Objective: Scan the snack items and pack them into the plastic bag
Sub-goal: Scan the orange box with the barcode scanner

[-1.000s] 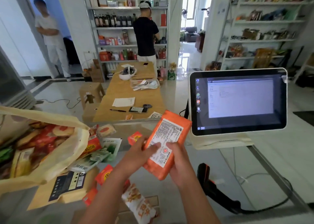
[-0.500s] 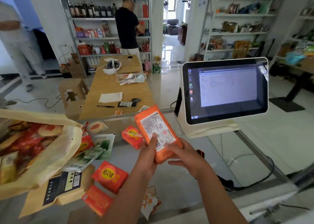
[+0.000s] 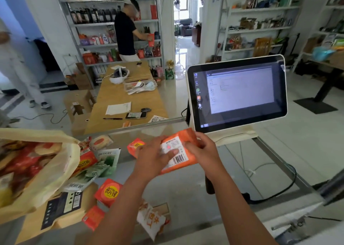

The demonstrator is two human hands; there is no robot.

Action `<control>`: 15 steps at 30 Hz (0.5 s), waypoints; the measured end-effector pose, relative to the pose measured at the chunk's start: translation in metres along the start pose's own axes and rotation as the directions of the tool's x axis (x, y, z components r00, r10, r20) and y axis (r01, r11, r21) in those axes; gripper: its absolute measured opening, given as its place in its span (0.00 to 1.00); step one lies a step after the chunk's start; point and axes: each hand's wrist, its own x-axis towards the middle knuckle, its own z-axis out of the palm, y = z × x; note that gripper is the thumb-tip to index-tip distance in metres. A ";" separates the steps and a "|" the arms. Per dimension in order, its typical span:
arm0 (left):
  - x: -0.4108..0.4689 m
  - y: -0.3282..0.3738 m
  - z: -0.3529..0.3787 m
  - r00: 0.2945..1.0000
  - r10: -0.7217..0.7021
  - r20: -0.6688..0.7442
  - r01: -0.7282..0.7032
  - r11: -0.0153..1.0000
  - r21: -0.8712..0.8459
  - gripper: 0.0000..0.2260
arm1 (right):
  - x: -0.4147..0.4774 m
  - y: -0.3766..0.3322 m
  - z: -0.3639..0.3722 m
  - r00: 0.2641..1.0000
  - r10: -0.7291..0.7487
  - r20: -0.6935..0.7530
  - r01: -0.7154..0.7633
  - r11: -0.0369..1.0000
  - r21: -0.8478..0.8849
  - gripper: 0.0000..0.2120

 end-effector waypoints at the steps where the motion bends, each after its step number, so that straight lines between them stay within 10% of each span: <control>1: 0.003 0.003 -0.005 0.988 -0.018 0.150 0.025 0.999 -0.044 0.21 | 0.000 -0.003 -0.004 0.999 0.003 0.034 -0.003 1.000 -0.004 0.13; 6: -0.005 0.004 0.006 0.854 -0.095 0.511 0.314 0.879 -0.360 0.14 | 0.001 0.008 -0.026 0.992 0.089 0.092 -0.090 0.996 0.013 0.11; 12: -0.008 -0.025 0.075 0.842 -0.450 0.297 0.498 0.861 -0.108 0.28 | -0.001 0.061 -0.063 0.973 -0.136 -0.184 0.007 0.823 -0.568 0.15; 15: 0.001 -0.026 0.087 0.822 -0.498 0.276 0.532 0.844 -0.060 0.31 | -0.008 0.086 -0.082 0.990 -0.009 -0.143 -0.096 0.703 -0.705 0.21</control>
